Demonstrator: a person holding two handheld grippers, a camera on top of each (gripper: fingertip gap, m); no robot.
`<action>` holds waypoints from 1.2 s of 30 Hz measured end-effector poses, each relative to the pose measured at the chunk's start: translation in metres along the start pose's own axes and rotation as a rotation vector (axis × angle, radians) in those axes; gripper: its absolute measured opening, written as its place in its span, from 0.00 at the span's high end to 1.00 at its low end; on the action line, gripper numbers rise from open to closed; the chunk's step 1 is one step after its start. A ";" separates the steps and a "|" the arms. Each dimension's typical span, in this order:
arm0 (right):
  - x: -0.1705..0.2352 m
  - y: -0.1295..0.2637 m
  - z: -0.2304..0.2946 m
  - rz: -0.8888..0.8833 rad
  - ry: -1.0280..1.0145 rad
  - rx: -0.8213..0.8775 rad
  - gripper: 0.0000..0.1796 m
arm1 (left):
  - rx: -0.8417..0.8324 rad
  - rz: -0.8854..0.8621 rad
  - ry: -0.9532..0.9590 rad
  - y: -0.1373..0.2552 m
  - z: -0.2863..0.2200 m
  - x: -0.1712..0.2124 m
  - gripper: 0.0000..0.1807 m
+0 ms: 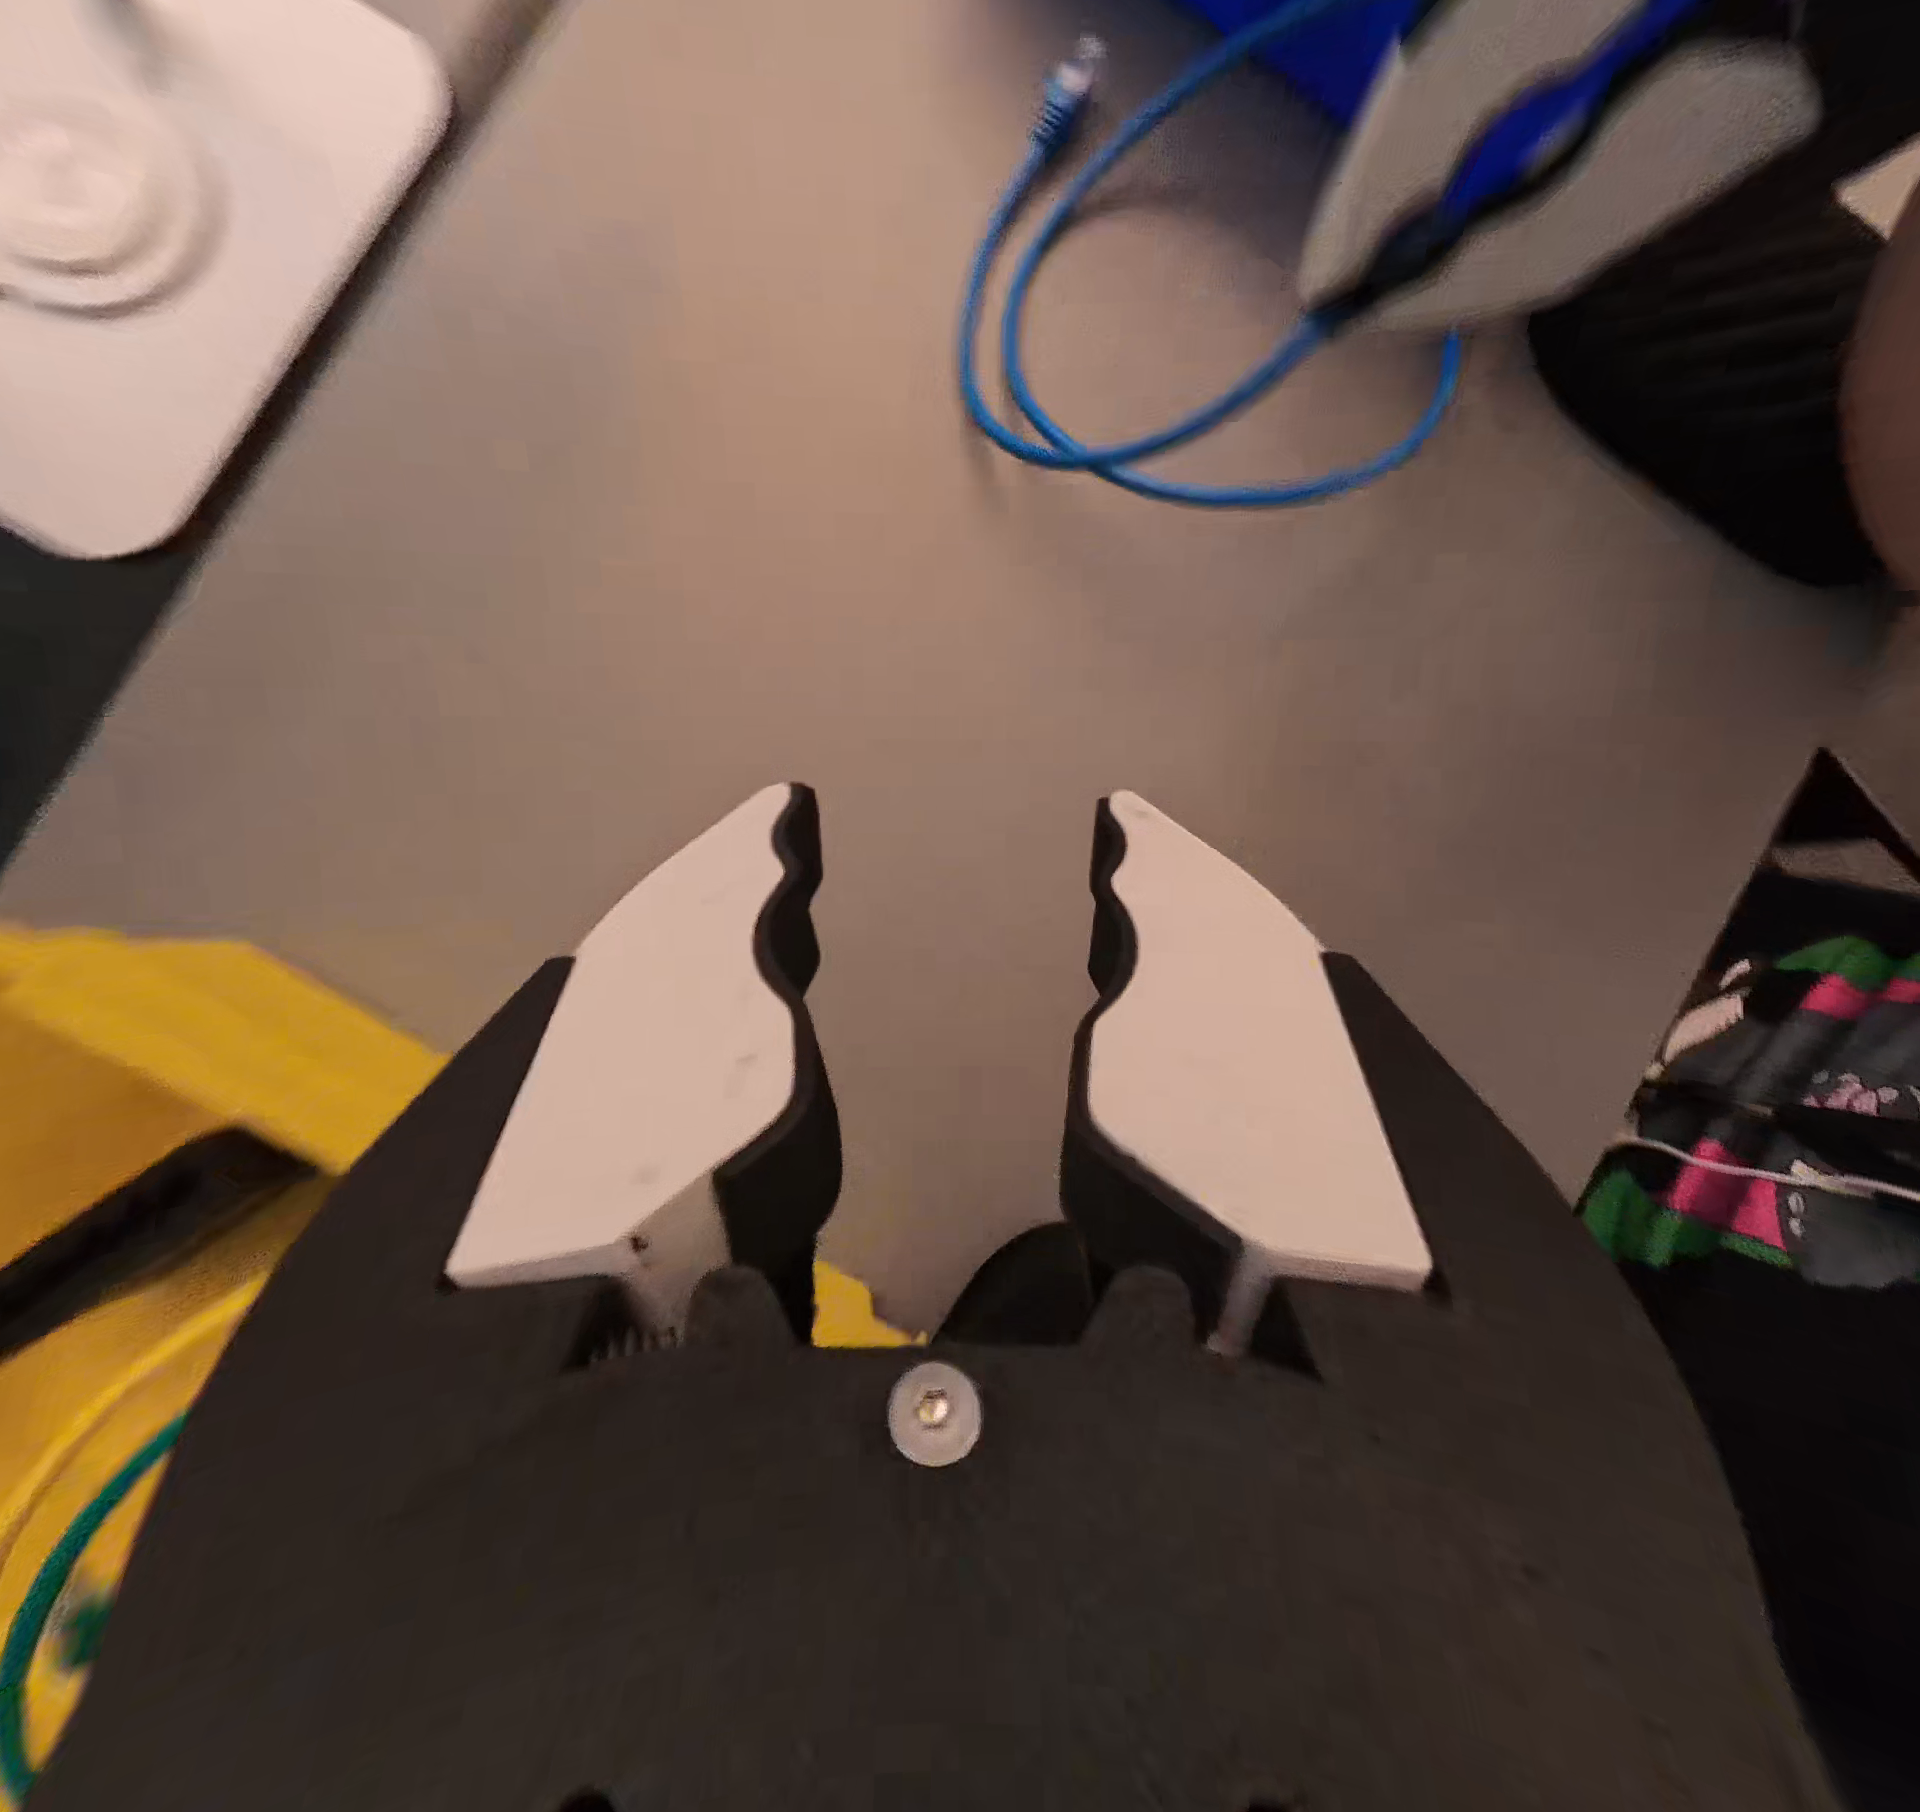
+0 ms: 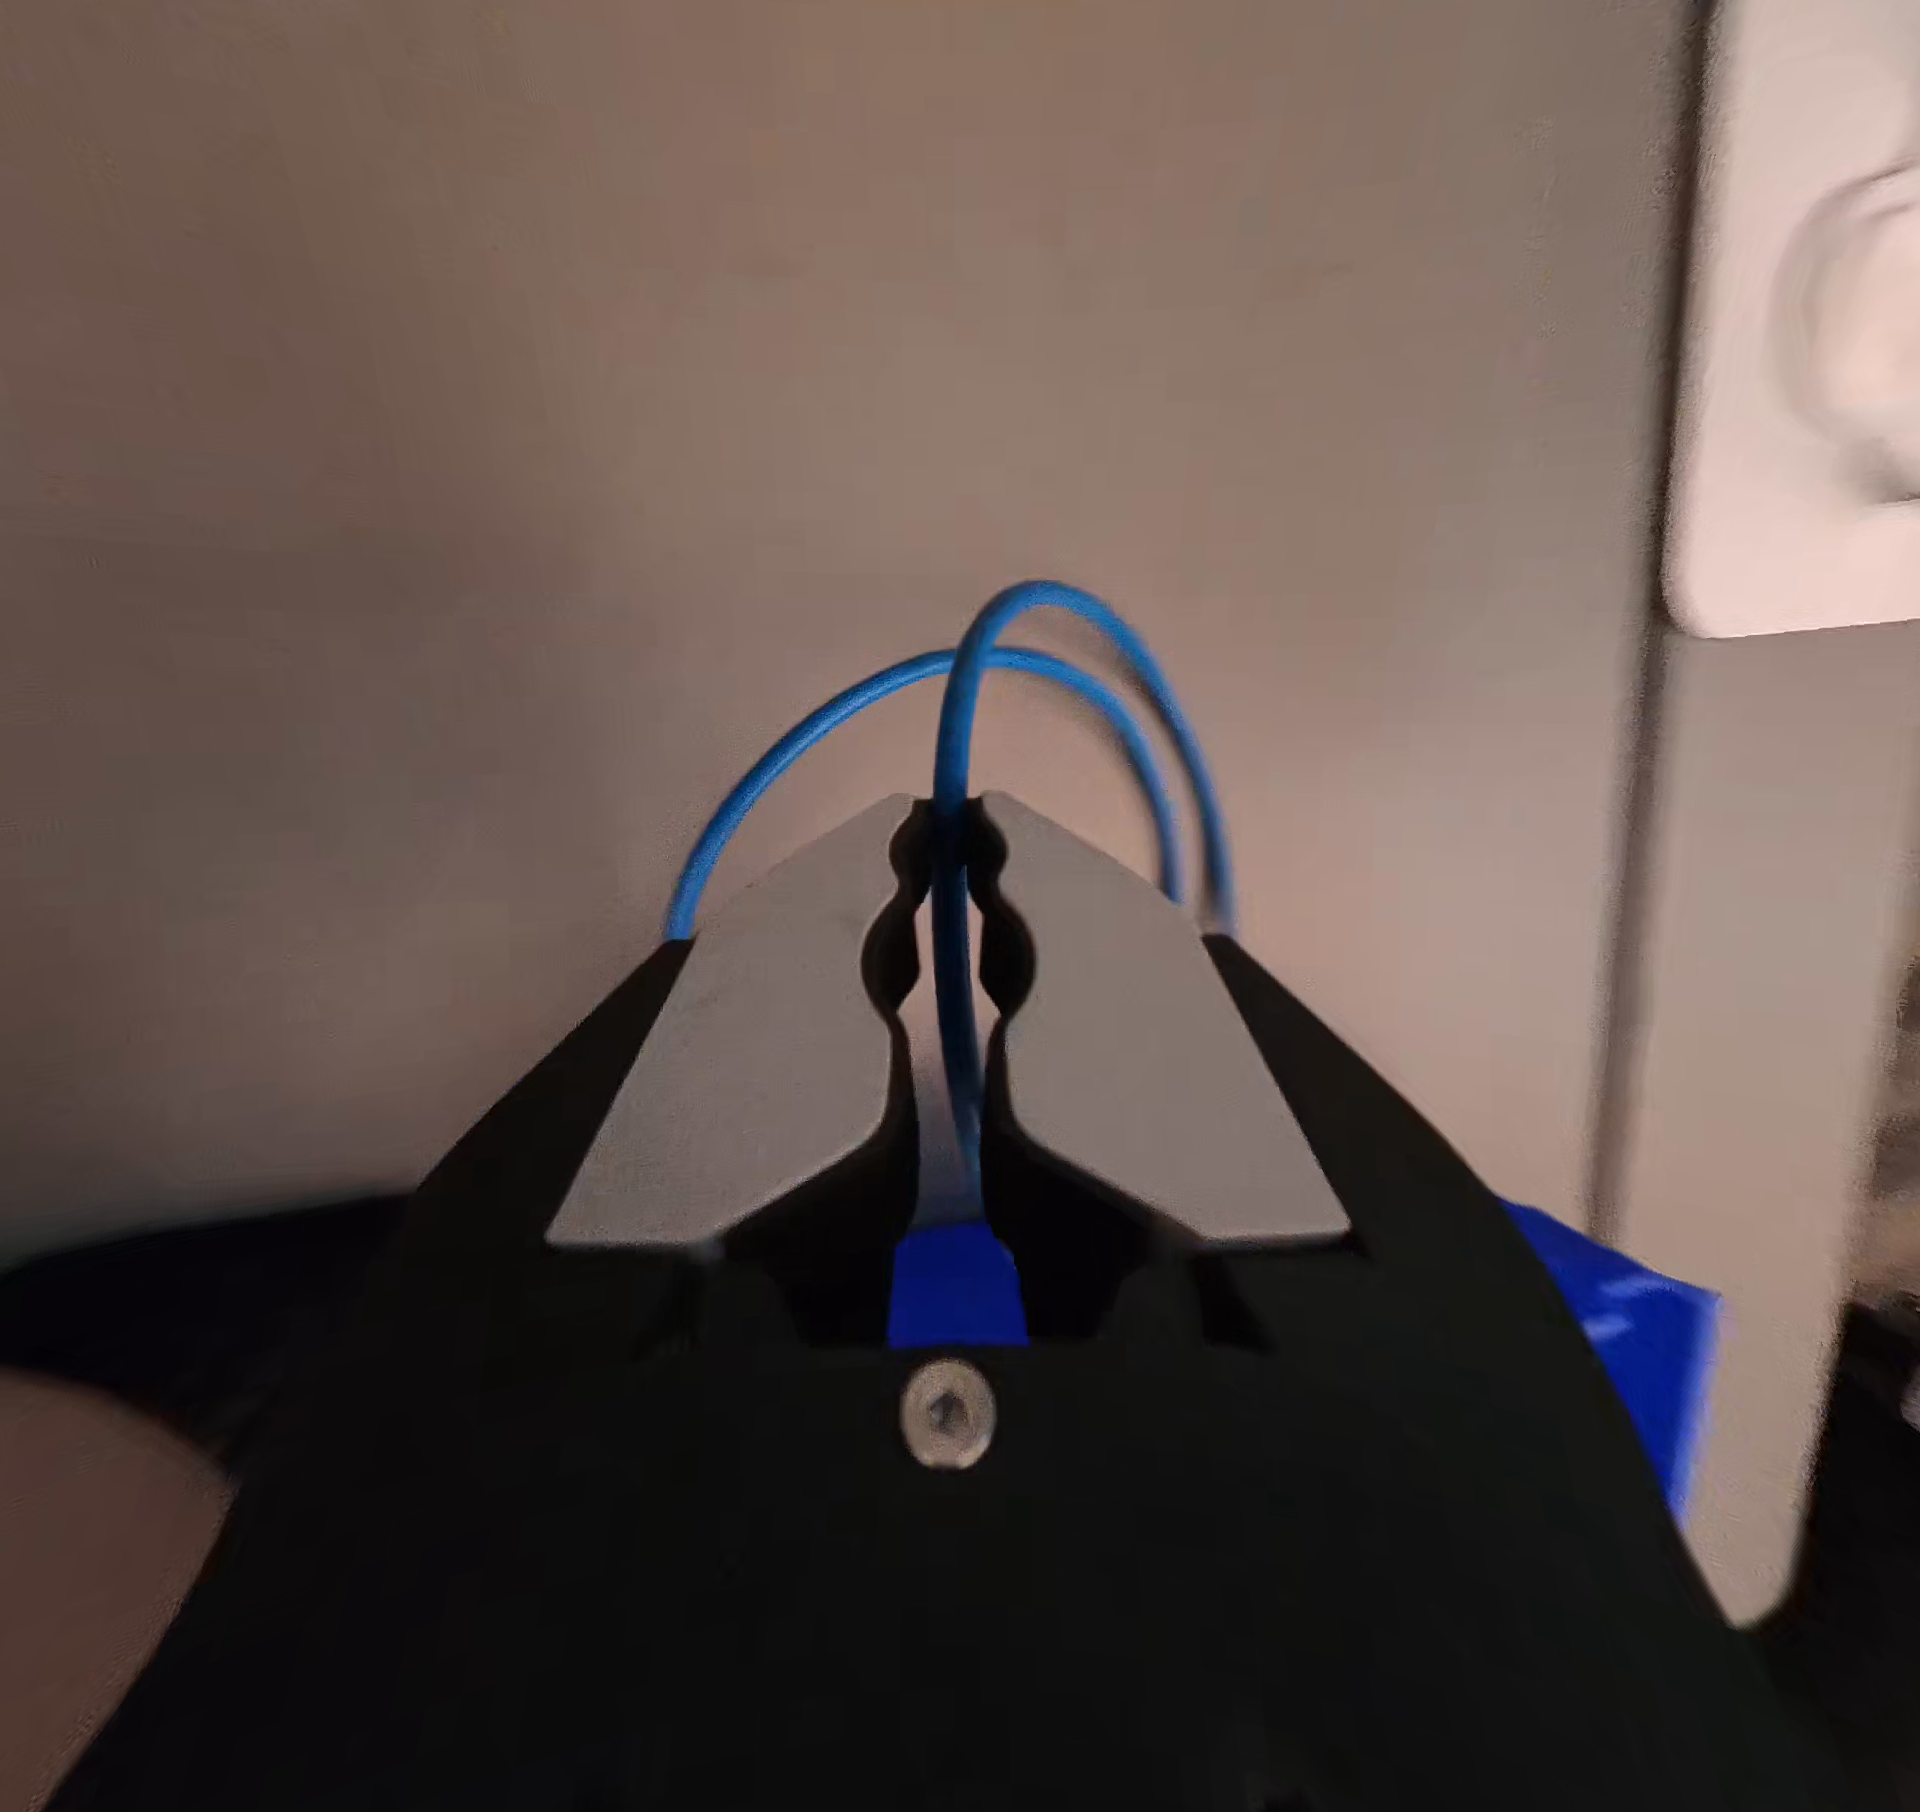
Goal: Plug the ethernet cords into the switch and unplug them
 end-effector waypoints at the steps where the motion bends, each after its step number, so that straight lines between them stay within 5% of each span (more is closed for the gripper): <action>1: 0.001 -0.005 0.004 0.038 -0.014 -0.057 0.96 | -0.051 -0.033 0.028 0.018 0.005 0.007 0.73; 7: -0.006 -0.030 0.022 0.050 -0.033 -0.340 0.85 | -0.466 -0.210 0.269 0.123 0.035 0.088 0.71; 11: -0.017 -0.021 0.032 0.025 -0.003 -0.409 0.85 | -0.592 -0.232 0.421 0.150 0.064 0.150 0.74; 22: -0.019 0.024 0.008 -0.284 0.027 -0.102 0.85 | -0.601 0.158 0.317 0.075 0.136 0.204 0.76; 27: -0.005 0.048 0.001 -0.371 0.002 -0.070 0.86 | -0.633 0.255 0.298 0.067 0.142 0.216 0.81; 31: 0.002 0.059 -0.002 -0.412 -0.007 -0.046 0.87 | -0.600 0.283 0.271 0.061 0.140 0.217 0.96; 36: 0.008 0.066 -0.004 -0.426 -0.016 -0.015 0.88 | -0.625 0.319 0.233 0.071 0.128 0.209 0.96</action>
Point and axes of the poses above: each gripper's, where its closed fingertips meet, y back along the fingers, x out of its underside, z = x × y across the jaws, the point moved 9 cm from there along y, back along the fingers, and after that the axes turned 9 degrees about -y, right-handed, at the moved point
